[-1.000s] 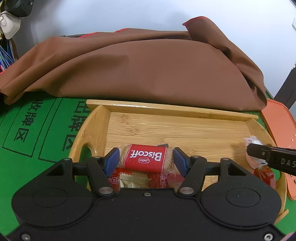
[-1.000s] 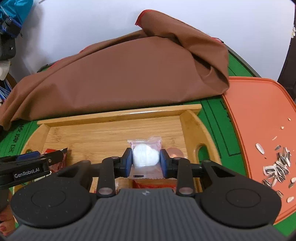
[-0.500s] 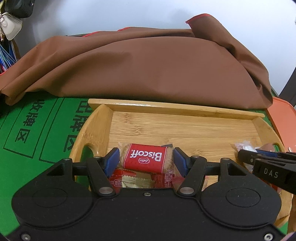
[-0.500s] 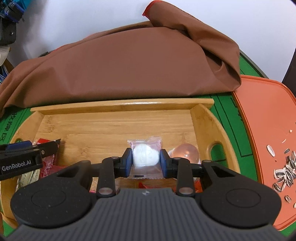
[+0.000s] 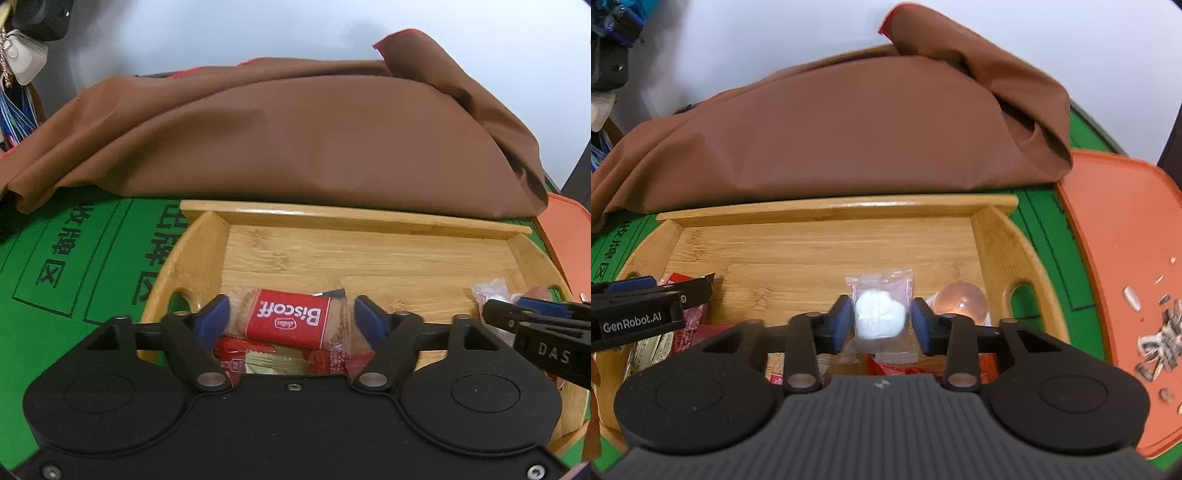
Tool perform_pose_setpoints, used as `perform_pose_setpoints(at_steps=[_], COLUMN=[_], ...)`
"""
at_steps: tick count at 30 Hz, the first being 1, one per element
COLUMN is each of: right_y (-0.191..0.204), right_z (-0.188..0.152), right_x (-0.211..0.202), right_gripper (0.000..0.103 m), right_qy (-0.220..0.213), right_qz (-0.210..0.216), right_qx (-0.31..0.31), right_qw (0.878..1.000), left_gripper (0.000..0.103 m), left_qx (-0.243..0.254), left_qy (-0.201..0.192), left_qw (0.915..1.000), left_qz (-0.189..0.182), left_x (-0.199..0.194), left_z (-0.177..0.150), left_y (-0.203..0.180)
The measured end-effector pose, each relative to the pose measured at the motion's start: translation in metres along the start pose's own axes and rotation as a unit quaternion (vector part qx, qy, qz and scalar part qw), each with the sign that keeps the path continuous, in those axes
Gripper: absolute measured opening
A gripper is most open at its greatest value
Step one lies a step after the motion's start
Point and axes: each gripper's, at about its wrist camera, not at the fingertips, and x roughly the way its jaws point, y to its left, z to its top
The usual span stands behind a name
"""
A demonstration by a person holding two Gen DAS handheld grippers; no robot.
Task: Organize snacks
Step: 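Lower the Biscoff packet with the left tool while the right tool lowers the white packet into the tray, then open both tools and move them back to the remaining snacks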
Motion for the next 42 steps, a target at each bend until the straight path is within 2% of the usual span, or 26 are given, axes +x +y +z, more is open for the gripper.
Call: perform_pose_setpoints(at_steps=[4,8,10,15,22,32,42], right_y=[0.003,0.004,0.004,0.004,0.002,0.000,-0.004], right_z=[0.000,-0.006,-0.010,-0.026,-0.053,-0.094,-0.134], right_x=[-0.015,-0.030,-0.037,-0.058,-0.086,-0.112,-0.129], right_gripper=[0.070,0.076,0.079,0.085,0.089,0.091,0.093], right_qy=[-0.016,-0.027,-0.031,-0.044,-0.061,-0.072,-0.076], right_qz=[0.002,0.010,0.018,0.032,0.048,0.075,0.078], right_qx=[-0.013,-0.022,-0.026,-0.040,-0.060,-0.069,-0.089], right_qw=[1.000,0.999,0.999,0.998,0.995,0.992,0.990], left_gripper=[0.080,0.086,0.092,0.093,0.099,0.101,0.101], left_qx=[0.013,0.030,0.042,0.067,0.072,0.081,0.107], left_qy=[-0.009,-0.026,-0.037,-0.057,-0.074,-0.089,-0.096], left_qw=[0.9999,0.9992,0.9984,0.9961,0.9942,0.9918,0.9886], left_qz=[0.005,0.001,-0.001,-0.007,-0.030,-0.043,-0.044], left_x=[-0.011,-0.029,-0.039,-0.064,-0.095,-0.124,-0.141], left_z=[-0.002,-0.009,-0.016,-0.036,-0.073,-0.126,-0.174], left_y=[-0.001,-0.001,-0.002,-0.005,-0.001,0.000,0.000])
